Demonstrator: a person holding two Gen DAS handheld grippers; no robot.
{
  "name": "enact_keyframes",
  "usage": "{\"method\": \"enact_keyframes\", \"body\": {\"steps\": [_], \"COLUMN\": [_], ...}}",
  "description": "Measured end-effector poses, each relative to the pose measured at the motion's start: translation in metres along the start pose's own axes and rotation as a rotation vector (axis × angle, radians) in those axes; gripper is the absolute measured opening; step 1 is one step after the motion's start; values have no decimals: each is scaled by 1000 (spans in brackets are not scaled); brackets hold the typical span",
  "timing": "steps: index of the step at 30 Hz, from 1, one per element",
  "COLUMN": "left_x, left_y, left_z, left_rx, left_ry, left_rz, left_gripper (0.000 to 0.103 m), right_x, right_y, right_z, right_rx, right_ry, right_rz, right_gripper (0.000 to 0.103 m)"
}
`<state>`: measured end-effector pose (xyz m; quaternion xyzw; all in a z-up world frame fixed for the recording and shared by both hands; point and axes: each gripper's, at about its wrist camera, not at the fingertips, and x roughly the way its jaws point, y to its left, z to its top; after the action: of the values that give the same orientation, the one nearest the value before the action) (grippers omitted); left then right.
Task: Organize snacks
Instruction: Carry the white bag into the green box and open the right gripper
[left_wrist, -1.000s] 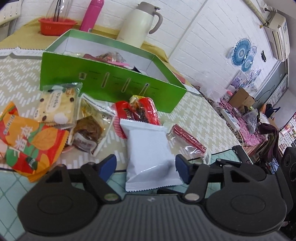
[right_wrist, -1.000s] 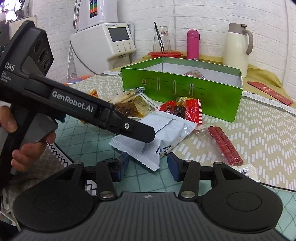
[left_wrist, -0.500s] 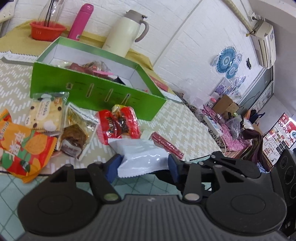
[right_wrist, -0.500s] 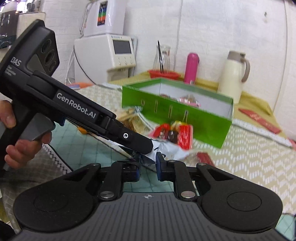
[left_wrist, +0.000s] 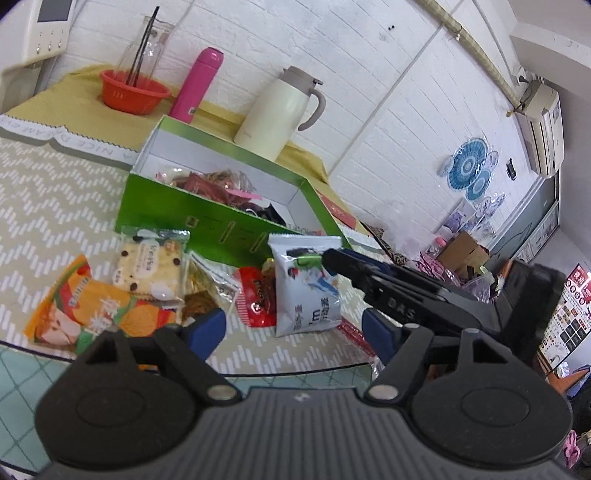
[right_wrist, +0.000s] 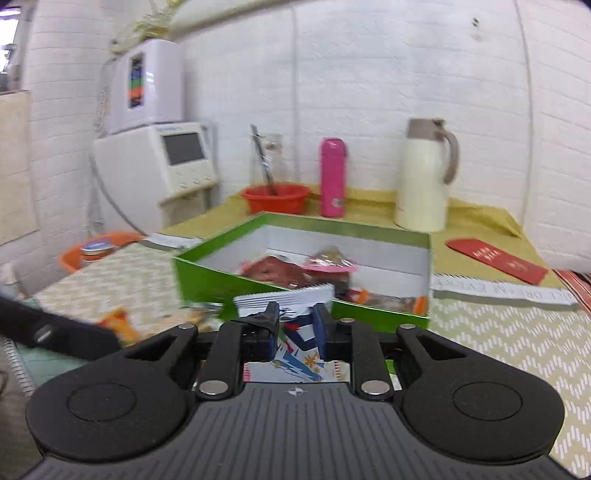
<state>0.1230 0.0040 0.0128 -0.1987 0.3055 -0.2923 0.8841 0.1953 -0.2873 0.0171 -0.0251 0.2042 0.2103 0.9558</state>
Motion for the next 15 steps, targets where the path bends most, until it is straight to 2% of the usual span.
{"method": "enact_keyframes", "body": {"steps": [3,6,7,8,12,15], "left_x": [15,35,42,48,62,73], "left_y": [-3,-2,-1,0,9,10], "left_z": [-3,-2,-2,-1,-1,3], "left_rx": [33,28,25,28,-12,-30], "left_ry": [28,54,63,72,92,100], "left_rz": [4,6,4,3,-6,-13], "left_gripper": [75,74,73,72,68,66], "right_x": [10,2,-1,-5,-27,-36], "right_y": [-10,-16,-17,-18,-26,-16], "right_z": [-9,-21,-24,-26,-37,-45], "right_rx": [44,97,95,84,78,0], "right_ry": [60,78,77,81,88,96], "right_rz": [29,77,64,46,94,153], "right_gripper": [45,61,61,65,65,65]}}
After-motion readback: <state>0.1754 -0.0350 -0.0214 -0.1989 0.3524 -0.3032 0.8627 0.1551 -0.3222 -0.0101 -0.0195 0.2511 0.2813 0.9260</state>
